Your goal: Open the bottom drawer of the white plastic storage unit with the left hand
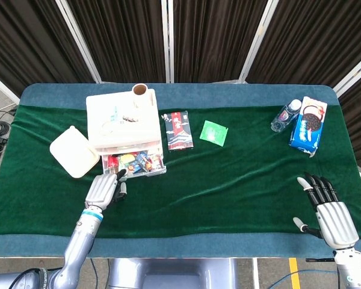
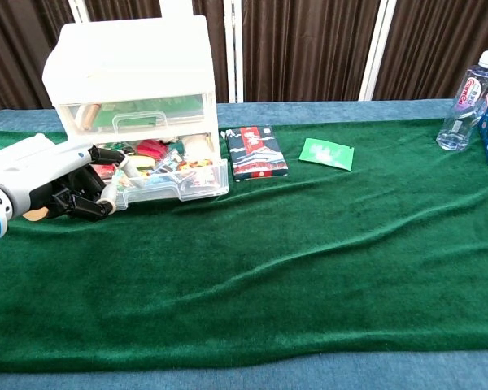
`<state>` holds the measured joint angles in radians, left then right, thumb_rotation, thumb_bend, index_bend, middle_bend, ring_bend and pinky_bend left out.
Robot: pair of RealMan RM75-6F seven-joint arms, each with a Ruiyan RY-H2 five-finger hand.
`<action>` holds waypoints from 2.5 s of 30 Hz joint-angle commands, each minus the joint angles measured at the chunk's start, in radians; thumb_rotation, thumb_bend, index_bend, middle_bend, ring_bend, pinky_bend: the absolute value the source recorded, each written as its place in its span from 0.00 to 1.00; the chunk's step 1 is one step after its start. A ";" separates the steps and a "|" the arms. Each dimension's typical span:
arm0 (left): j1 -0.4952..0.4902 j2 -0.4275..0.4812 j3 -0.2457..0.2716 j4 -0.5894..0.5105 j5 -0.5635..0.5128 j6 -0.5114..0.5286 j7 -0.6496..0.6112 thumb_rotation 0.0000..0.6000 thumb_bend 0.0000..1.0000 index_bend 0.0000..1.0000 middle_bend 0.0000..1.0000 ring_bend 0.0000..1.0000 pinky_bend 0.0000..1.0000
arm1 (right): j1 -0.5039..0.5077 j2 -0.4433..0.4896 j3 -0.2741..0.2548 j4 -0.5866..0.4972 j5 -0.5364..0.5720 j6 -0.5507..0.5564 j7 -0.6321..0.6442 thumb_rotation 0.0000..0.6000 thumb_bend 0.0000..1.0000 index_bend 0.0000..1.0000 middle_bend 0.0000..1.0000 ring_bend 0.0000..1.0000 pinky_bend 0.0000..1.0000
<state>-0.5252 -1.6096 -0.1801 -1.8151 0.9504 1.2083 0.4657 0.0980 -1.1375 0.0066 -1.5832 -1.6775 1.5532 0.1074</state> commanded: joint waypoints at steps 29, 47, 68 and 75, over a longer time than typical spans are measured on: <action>0.011 0.013 0.045 -0.037 0.045 0.013 -0.026 1.00 0.76 0.52 0.86 0.76 0.72 | 0.000 0.001 0.000 -0.002 0.000 -0.002 -0.004 1.00 0.09 0.03 0.00 0.00 0.00; 0.023 0.021 0.052 -0.028 0.083 0.016 -0.073 1.00 0.75 0.00 0.86 0.76 0.72 | 0.000 -0.001 0.000 0.000 0.000 -0.004 -0.007 1.00 0.09 0.03 0.00 0.00 0.00; 0.267 0.221 0.283 0.044 0.596 0.351 -0.229 1.00 0.49 0.00 0.24 0.21 0.29 | 0.003 -0.018 -0.001 0.011 0.002 -0.012 -0.044 1.00 0.09 0.03 0.00 0.00 0.00; 0.358 0.232 0.277 0.204 0.656 0.490 -0.191 1.00 0.28 0.00 0.00 0.00 0.00 | 0.004 -0.036 -0.004 0.016 -0.007 -0.014 -0.085 1.00 0.09 0.03 0.00 0.00 0.00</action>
<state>-0.1962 -1.3860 0.0959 -1.6473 1.5836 1.6707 0.2637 0.1013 -1.1717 0.0034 -1.5679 -1.6836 1.5403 0.0245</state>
